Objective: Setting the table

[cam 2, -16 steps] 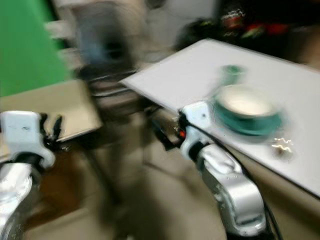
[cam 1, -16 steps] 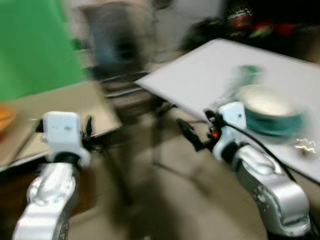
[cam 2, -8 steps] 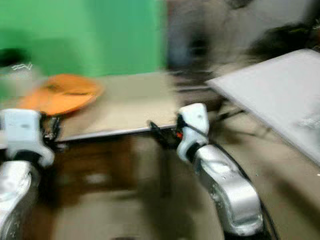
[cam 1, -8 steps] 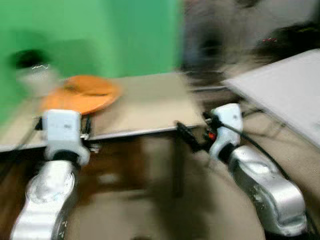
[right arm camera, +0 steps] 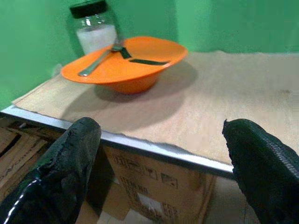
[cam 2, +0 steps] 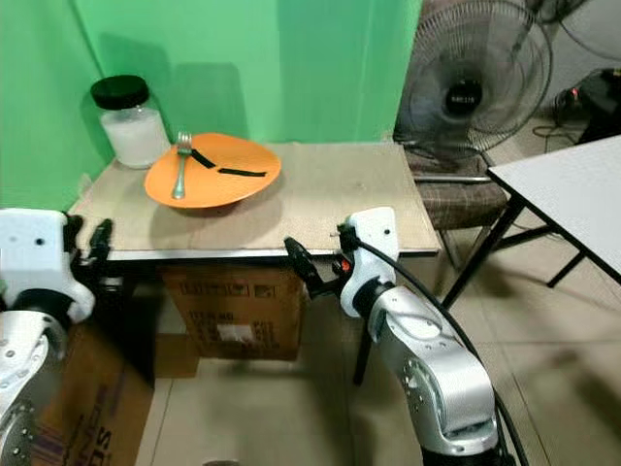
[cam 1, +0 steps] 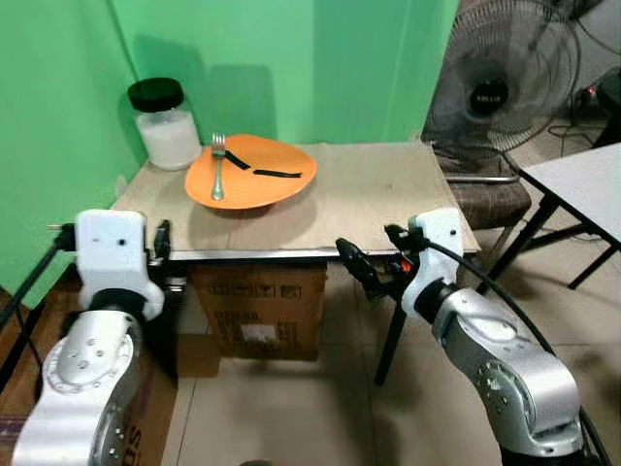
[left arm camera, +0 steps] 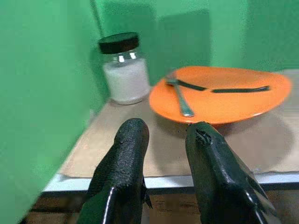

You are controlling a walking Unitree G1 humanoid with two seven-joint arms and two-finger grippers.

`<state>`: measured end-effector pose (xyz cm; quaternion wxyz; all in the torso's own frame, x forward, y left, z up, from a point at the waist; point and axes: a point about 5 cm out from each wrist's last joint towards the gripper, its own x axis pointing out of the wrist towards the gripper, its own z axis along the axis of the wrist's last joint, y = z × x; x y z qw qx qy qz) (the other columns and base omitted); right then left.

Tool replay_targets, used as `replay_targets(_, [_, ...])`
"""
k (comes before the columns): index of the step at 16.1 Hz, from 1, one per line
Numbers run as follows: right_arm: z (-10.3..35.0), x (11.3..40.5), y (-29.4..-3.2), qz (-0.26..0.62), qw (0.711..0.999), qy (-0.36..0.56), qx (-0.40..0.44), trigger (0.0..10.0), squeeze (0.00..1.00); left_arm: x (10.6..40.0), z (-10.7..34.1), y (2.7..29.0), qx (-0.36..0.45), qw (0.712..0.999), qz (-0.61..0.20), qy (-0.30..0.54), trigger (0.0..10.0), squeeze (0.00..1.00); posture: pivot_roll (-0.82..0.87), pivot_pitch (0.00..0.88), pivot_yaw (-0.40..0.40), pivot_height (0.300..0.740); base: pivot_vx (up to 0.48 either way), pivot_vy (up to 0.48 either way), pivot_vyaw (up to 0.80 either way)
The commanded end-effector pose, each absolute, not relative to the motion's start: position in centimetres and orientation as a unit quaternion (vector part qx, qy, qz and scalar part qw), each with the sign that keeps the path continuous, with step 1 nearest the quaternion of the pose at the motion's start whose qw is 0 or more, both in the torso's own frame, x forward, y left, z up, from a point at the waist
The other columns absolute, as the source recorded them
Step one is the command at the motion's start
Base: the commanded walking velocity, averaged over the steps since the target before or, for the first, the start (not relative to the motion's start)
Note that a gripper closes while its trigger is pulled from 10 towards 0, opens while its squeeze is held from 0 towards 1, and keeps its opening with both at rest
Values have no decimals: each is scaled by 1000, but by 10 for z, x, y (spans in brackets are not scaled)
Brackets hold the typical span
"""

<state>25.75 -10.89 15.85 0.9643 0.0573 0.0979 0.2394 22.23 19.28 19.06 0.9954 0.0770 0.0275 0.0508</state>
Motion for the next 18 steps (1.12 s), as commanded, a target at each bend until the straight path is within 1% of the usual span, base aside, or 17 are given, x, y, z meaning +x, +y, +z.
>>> replay_targets(1, [160,258,-115,224,968,94,59,10000,0,222,193,192,74,996,47,25,10000,0,53,21,68,740,240,0,0])
replay_targets(2, [160,258,-114,224,968,93,59,10000,0,223,193,193,67,996,49,28,10000,620,52,21,71,740,251,0,0])
replay_targets(3, [160,258,-114,225,968,92,57,10000,0,223,193,193,61,997,48,28,10000,1000,53,21,71,740,277,0,0])
replay_targets(6, [162,259,-112,234,968,85,40,10000,0,223,194,192,63,997,41,25,10000,1000,56,18,71,740,314,0,0])
replay_targets(13, [164,261,-108,246,966,77,28,10000,0,225,195,192,65,997,35,24,10000,1000,55,14,68,740,410,0,767])
replay_targets(16, [163,263,-114,222,971,79,49,10000,0,225,194,192,70,997,32,26,10000,1000,51,8,66,740,392,0,0])
replay_targets(18, [164,265,-118,214,973,74,50,10000,0,227,193,190,73,997,10,27,10000,1000,41,1,65,740,373,0,0])
